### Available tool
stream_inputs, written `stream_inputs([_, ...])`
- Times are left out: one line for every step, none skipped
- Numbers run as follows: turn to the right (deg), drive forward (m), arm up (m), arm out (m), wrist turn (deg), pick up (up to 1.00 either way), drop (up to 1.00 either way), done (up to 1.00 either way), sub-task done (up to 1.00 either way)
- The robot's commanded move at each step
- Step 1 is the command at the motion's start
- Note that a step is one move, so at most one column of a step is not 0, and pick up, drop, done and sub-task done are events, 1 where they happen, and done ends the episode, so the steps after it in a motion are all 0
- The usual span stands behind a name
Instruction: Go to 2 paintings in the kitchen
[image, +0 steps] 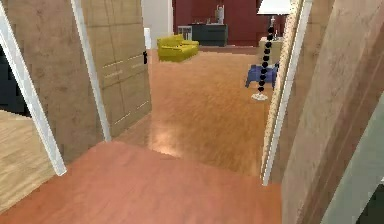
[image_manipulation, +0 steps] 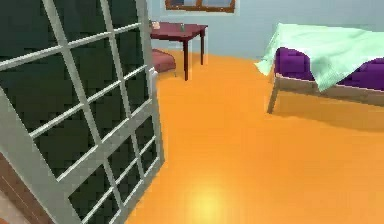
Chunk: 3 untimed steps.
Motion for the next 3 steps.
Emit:
stream_inputs([0.0,1.00,0.00,0.00,0.0,0.00,0.00,0.00,0.00])
stream_inputs([0.0,0.45,0.00,0.00,0.0,0.00,0.00,0.00,0.00])
stream_inputs([9.0,0.00,0.00,0.00,0.0,0.00,0.00,0.00,0.00])
